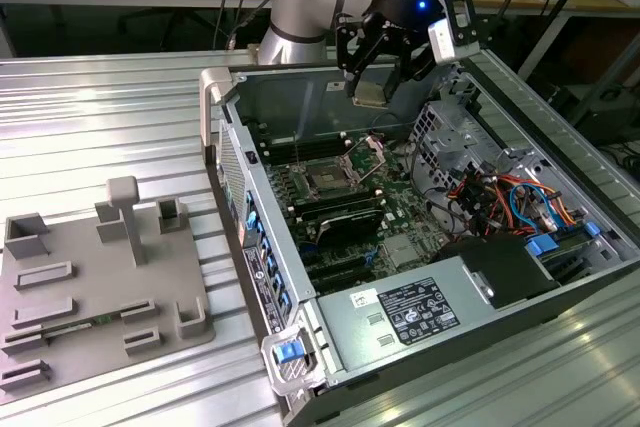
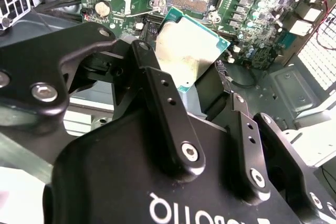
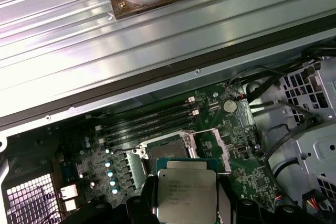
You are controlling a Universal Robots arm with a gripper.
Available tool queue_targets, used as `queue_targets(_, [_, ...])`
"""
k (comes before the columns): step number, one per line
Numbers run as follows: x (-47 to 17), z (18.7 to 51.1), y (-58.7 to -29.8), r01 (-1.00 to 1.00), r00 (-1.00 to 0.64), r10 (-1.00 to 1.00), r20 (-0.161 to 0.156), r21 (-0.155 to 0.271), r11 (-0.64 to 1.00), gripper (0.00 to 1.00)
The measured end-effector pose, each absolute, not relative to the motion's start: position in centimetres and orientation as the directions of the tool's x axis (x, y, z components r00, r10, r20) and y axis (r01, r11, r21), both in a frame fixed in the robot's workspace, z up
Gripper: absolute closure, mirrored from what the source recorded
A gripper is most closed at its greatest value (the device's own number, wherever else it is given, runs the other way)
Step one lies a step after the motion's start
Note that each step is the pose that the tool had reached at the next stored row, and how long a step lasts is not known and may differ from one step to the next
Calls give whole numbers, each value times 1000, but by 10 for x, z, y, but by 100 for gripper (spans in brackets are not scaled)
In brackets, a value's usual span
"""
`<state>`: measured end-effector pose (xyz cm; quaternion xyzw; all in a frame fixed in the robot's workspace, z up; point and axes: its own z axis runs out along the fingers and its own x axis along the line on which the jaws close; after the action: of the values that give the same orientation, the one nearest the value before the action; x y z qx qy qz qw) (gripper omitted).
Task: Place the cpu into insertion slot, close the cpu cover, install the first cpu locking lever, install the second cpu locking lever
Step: 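Place the cpu into insertion slot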
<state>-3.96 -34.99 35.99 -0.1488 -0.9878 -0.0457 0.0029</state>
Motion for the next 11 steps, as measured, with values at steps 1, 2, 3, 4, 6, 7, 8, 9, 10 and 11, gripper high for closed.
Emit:
queue_targets(1, [-40, 360, -350, 294, -956, 294, 19, 89, 952, 45])
queue_targets(2, [-40, 360, -350, 294, -956, 294, 19, 89, 951, 45])
queue_targets(3, [-40, 360, -350, 294, -956, 294, 19, 89, 951, 45])
queue_targets(4, [-40, 360, -350, 294, -956, 294, 19, 89, 951, 45])
queue_targets(6, [-40, 360, -350, 295, -956, 294, 19, 89, 951, 45])
queue_targets(7, [-40, 360, -350, 295, -956, 294, 19, 89, 951, 45])
queue_targets(8, [-40, 360, -350, 296, -955, 295, 19, 89, 951, 45])
queue_targets(9, [-40, 360, -350, 298, -955, 298, 19, 89, 950, 45])
queue_targets(10, [-40, 360, -350, 301, -954, 300, 19, 89, 950, 45])
queue_targets(11, [-40, 360, -350, 305, -952, 304, 19, 89, 948, 45])
